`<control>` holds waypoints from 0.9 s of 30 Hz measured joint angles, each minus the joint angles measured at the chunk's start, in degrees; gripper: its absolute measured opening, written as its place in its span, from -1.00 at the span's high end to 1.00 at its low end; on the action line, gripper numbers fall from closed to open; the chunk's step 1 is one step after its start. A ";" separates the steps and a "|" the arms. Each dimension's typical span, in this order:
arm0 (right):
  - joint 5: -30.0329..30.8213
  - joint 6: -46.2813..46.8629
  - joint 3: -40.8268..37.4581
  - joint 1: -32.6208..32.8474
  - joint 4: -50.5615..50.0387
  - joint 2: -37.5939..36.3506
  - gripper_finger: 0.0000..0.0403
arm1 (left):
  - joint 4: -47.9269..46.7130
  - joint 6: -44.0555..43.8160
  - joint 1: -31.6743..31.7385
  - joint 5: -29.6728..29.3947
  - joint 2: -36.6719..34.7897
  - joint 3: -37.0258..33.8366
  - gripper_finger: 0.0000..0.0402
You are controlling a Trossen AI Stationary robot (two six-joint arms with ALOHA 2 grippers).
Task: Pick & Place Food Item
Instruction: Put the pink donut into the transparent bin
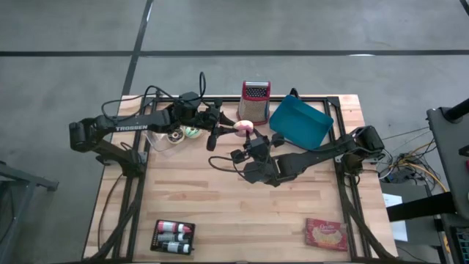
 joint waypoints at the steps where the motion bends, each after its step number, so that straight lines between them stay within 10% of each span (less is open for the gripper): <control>1: -0.01 -0.02 0.00 0.00 0.04 0.00 0.54 | 0.00 0.00 0.00 0.00 0.00 0.00 0.60; 27: -2.77 -0.25 0.00 0.17 0.78 -0.02 0.05 | -0.04 0.00 0.00 -0.09 0.00 0.00 0.59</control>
